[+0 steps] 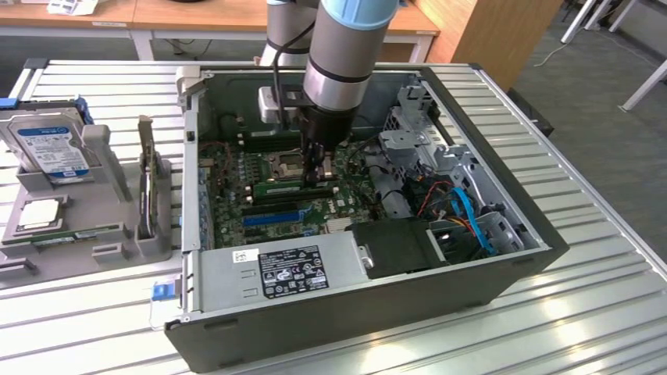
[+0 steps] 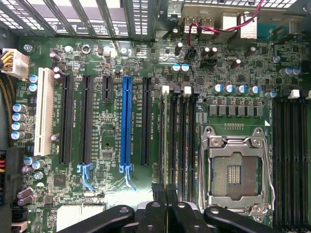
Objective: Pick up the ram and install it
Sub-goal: 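Insert the ram into the slot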
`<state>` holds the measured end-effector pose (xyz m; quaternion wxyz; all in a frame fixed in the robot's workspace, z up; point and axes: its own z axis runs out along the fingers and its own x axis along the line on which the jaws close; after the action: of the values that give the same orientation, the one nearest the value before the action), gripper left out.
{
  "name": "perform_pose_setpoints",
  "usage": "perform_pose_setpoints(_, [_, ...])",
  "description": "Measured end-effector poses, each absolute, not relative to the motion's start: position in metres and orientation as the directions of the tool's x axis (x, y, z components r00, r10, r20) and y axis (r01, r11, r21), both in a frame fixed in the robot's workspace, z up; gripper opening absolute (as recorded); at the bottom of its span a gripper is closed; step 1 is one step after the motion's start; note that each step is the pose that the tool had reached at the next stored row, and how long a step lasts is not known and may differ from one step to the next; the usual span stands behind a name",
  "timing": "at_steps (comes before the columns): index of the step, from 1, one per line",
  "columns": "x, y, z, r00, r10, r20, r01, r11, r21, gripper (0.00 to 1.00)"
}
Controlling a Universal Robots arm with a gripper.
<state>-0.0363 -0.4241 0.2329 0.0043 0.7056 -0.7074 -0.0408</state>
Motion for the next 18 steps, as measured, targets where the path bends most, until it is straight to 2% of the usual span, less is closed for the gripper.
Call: perform_pose_setpoints(18, [-0.0361, -0.4242, 0.2328, -0.014, -0.999, -0.051, -0.998, 0.011, 0.064, 0.12])
